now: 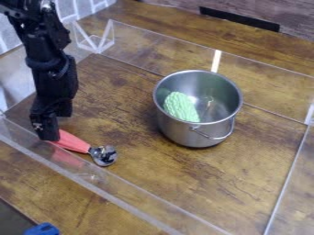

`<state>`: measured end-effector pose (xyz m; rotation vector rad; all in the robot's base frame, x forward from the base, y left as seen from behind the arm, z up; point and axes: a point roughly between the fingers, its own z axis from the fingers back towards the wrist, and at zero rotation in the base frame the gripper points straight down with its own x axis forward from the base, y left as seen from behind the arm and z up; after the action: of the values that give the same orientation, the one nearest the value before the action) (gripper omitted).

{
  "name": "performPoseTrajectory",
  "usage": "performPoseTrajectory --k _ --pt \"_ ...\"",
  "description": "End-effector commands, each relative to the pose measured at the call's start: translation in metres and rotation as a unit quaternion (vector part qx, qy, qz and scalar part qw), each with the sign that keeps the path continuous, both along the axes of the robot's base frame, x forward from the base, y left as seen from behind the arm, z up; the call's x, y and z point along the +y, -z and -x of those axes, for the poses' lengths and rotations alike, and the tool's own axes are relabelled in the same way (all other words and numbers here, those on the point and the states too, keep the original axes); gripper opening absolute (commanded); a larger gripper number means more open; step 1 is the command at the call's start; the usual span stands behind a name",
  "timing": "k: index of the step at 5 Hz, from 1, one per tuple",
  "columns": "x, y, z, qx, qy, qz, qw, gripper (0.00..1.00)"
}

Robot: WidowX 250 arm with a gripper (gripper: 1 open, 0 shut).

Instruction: Move the pink spoon to the right

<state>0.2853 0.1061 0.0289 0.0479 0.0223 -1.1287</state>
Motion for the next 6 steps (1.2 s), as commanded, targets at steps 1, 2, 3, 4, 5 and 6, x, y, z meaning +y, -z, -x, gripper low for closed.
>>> performPoseTrajectory --k 1,2,3,4,5,6 --pt "0.006 -0.001 -0.004 -0.011 0.015 0.003 0.9998 1.0" --pt "0.009 -0.001 -0.001 -0.011 0.014 0.011 0.9998 1.0" --pt "0.012 -0.001 0.003 -0.011 0.008 0.018 0.9997 1.0" --pt "0.015 -0.004 0.006 -0.01 0.031 0.026 0.9991 1.0" --pt "0.017 -0.006 0.005 -0.008 0.052 0.033 0.9981 1.0" --pt "0.022 -0.008 0.003 -0.006 0.053 0.038 0.9979 1.0"
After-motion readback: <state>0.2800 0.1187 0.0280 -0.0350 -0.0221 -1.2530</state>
